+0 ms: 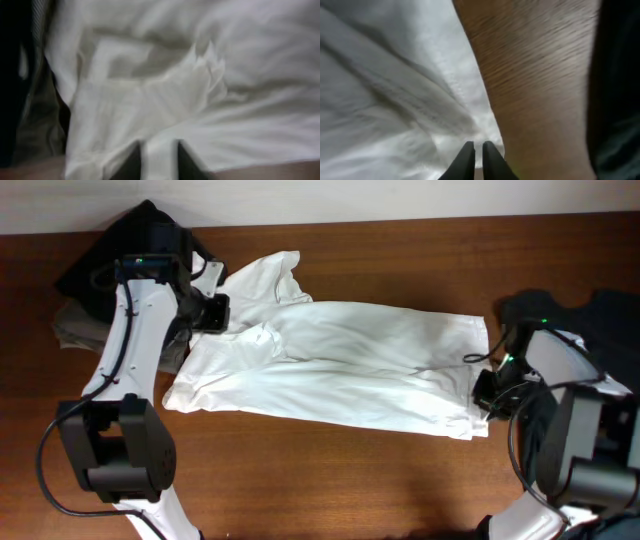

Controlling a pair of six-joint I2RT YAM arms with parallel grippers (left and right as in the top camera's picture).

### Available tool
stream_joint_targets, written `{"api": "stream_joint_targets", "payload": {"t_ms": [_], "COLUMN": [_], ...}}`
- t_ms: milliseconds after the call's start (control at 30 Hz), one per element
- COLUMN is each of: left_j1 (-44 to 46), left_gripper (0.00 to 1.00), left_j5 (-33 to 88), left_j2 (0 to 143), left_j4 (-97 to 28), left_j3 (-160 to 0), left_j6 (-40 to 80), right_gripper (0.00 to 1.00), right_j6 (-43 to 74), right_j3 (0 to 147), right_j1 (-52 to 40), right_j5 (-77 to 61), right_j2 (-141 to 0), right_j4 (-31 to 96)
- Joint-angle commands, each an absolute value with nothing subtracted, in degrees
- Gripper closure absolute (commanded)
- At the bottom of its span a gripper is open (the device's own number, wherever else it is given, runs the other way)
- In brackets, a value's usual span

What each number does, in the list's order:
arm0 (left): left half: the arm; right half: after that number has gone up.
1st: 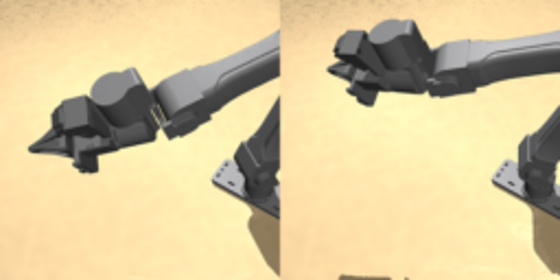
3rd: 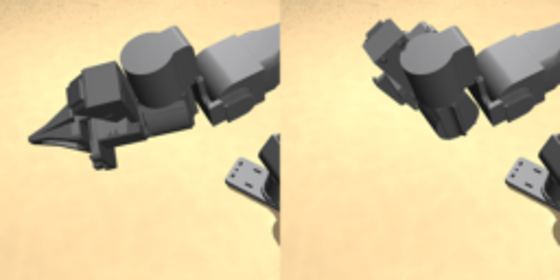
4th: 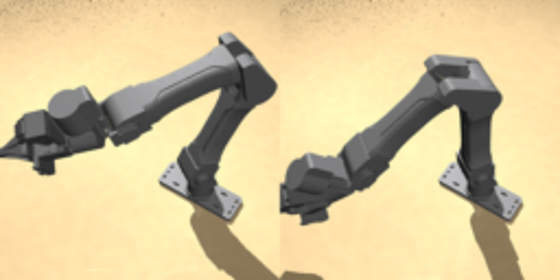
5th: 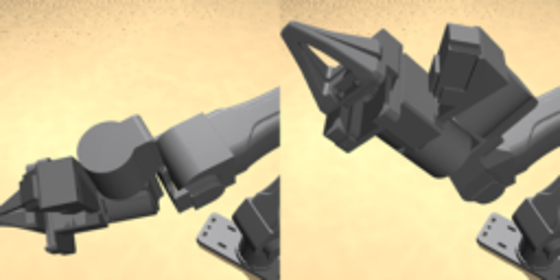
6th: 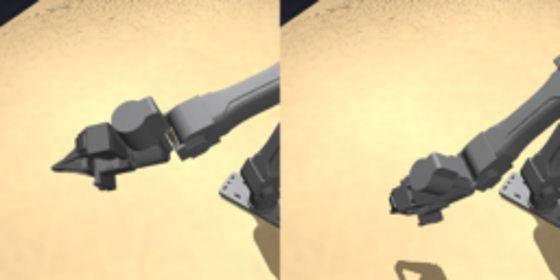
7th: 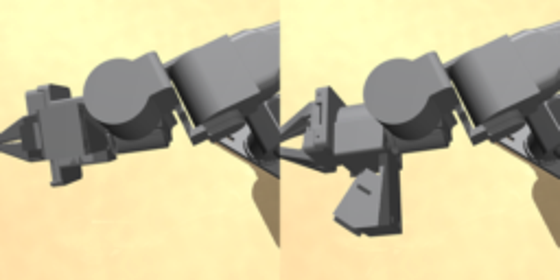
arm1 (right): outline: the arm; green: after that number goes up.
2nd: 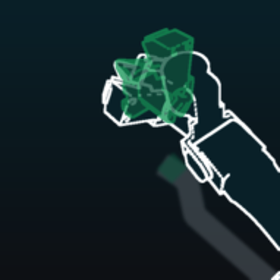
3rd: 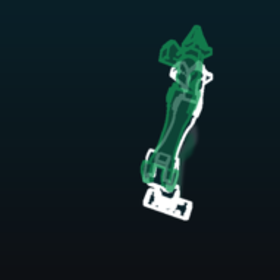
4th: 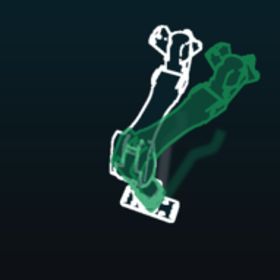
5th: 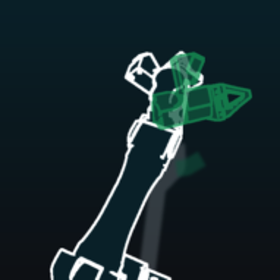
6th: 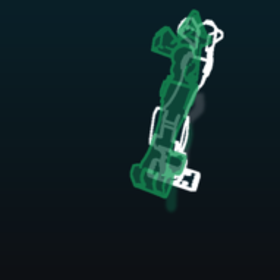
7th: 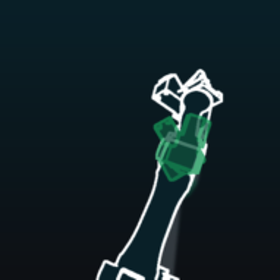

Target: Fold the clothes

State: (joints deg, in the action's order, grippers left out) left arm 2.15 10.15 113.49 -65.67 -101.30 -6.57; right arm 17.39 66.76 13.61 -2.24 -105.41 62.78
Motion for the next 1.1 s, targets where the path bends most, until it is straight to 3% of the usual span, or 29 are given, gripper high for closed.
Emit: {"api": "stream_joint_targets", "payload": {"t_ms": [0, 100, 400, 633, 867, 1067], "left_j1": [2.6, 2.4, 2.4, 2.5, 2.5, 2.6], "left_gripper": [0.99, 0.99, 0.99, 0.99, 0.99, 0.99], "left_j5": [7.0, 4.0, 1.7, 4.1, 4.3, 5.1], "left_j2": [116.2, 117.3, 117.3, 117.3, 117.3, 109.8], "left_j4": [-69.3, -65.2, -51.2, -56.4, -65.1, -69.6], "left_j3": [-99.4, -92.1, -71.6, -71.3, -71.3, -72.4], "left_j6": [-6.9, -4.3, -2.3, -1.2, 7.5, 8.3], "right_gripper": [0.86, 0.89, 0.89, 0.87, 0.88, 0.87], "right_j6": [6.4, 5.8, 11.6, 21.7, 21.2, 12.3], "right_j3": [70.2, 69.8, 67.2, 66.9, 67.0, 73.0], "right_j1": [13.0, 10.9, 3.8, 10.0, 21.4, 21.6], "right_j5": [-15.8, -22.3, -19.3, 0.5, 0.5, -8.8], "right_j2": [-98.2, -97.4, -107.0, -111.0, -110.9, -105.9], "right_j4": [62.2, 58.0, 47.5, 54.4, 57.8, 58.9]}}
